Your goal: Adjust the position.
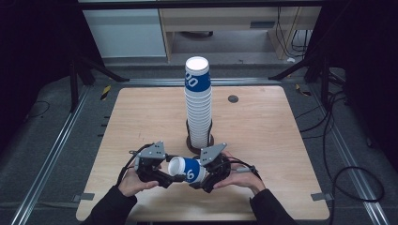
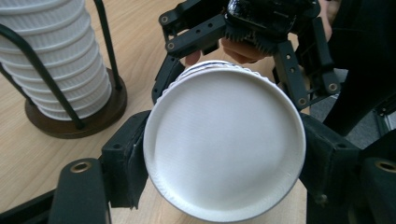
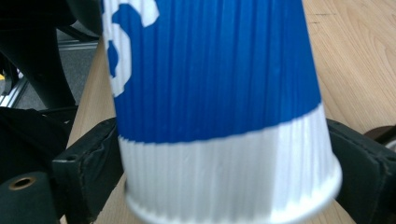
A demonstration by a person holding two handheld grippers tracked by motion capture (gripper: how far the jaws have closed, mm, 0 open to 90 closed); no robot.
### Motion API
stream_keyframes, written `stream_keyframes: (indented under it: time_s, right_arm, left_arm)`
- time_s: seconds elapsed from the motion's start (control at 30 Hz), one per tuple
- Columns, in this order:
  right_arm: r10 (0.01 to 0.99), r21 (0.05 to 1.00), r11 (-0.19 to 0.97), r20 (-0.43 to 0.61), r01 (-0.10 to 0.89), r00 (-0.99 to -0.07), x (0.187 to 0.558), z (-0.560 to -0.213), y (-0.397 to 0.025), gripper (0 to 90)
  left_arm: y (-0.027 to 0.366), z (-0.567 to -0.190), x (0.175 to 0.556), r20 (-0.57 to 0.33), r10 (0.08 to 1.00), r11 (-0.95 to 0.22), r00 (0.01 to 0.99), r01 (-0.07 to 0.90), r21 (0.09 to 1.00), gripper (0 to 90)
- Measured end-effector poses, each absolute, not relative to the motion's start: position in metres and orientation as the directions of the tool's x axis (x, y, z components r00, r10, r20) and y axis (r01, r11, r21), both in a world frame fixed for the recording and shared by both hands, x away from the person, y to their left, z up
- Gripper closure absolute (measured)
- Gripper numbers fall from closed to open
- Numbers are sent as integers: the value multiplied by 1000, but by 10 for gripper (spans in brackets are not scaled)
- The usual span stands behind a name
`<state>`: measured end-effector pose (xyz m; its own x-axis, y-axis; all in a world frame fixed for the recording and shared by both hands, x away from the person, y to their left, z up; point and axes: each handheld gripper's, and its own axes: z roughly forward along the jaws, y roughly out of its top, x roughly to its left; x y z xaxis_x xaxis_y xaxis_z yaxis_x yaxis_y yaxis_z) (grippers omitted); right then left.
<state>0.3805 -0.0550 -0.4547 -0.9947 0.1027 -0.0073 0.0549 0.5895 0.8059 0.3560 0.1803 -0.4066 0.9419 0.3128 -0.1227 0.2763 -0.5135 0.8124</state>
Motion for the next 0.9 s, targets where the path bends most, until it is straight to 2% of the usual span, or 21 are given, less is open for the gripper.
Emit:
stream_keyframes:
  time_s: [0.1, 0.43, 0.7, 0.9]
  right_arm:
    - [99, 813, 580, -3, 55, -995, 380, -455, -55, 128]
    - [92, 798, 601, -8, 49, -996, 380, -455, -56, 158]
    - [106, 789, 613, -19, 50, -994, 381, -453, -62, 166]
    - [93, 767, 642, -49, 22, -995, 380, -457, -58, 161]
  left_arm:
    - [180, -407, 356, -129, 309, -515, 942, 280, 810, 270]
    - [180, -411, 360, -156, 308, -517, 938, 303, 801, 264]
    - [179, -413, 361, -132, 307, -561, 942, 292, 775, 190]
    - [175, -418, 361, -128, 293, -605, 948, 287, 743, 177]
